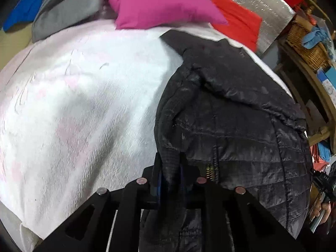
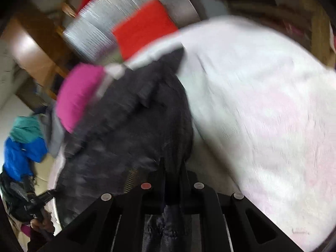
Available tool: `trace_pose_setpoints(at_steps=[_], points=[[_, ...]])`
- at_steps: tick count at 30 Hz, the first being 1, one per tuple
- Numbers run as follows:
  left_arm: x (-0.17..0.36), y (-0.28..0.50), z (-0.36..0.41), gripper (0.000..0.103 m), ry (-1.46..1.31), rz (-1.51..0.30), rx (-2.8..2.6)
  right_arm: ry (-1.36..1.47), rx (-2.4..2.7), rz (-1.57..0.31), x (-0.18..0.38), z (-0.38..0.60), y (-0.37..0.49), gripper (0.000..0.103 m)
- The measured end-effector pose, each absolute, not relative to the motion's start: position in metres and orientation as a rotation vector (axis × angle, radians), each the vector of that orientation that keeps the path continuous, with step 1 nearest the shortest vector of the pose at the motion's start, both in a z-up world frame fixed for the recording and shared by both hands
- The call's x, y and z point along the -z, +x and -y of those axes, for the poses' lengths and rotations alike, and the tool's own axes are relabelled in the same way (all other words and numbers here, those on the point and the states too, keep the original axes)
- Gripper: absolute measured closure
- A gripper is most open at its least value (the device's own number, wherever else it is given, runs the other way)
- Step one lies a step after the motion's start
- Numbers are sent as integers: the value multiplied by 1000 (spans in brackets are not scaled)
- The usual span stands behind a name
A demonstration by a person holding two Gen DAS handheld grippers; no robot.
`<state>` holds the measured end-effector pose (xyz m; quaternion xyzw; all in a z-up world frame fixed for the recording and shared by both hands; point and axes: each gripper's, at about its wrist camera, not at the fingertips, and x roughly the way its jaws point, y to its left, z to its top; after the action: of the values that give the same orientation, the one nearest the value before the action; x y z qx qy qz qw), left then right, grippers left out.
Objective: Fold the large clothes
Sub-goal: 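Grasp the jacket hem near the zipper with both grippers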
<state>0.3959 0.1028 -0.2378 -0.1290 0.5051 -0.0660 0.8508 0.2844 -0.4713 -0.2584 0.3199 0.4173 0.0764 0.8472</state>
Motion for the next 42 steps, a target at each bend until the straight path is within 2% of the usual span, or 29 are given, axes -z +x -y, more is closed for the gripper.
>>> trace_pose_setpoints(at_steps=[1,2,4,5,6,7,13,15,19,20,21,23,29,35,42], points=[[238,396,-104,79,-277,-1066,139,707,-172,-862,257,476,281,89],[238,394,-106,69,-281,-1074,133,724,-181,-850,256,479,278,87],[238,388,-110,62,-287,-1085,138,779,-221,-845,255,485,271,70],[238,384,-110,62,-289,-1091,141,807,-242,-845,257,486,268,53],[237,380,-110,61,-291,-1095,149,842,-264,-843,260,487,265,48],[235,374,-109,61,-286,-1089,156,857,-272,-851,264,486,263,47],[219,329,-95,61,-201,-995,110,893,-269,-898,280,470,244,48],[217,317,-91,61,-159,-962,84,901,-262,-918,286,465,240,61],[217,305,-78,61,-70,-929,63,883,-253,-936,295,457,236,72],[217,306,-74,61,-47,-924,59,865,-250,-934,293,454,236,84],[217,305,-70,61,-18,-916,54,843,-250,-927,291,451,235,90],[217,305,-64,61,20,-906,55,780,-232,-904,283,444,233,92],[214,301,-55,63,87,-868,38,701,-248,-732,249,437,219,93],[212,297,-50,64,118,-848,31,727,-211,-847,272,439,230,93],[210,296,-47,64,145,-834,21,798,-231,-911,285,445,234,86]])
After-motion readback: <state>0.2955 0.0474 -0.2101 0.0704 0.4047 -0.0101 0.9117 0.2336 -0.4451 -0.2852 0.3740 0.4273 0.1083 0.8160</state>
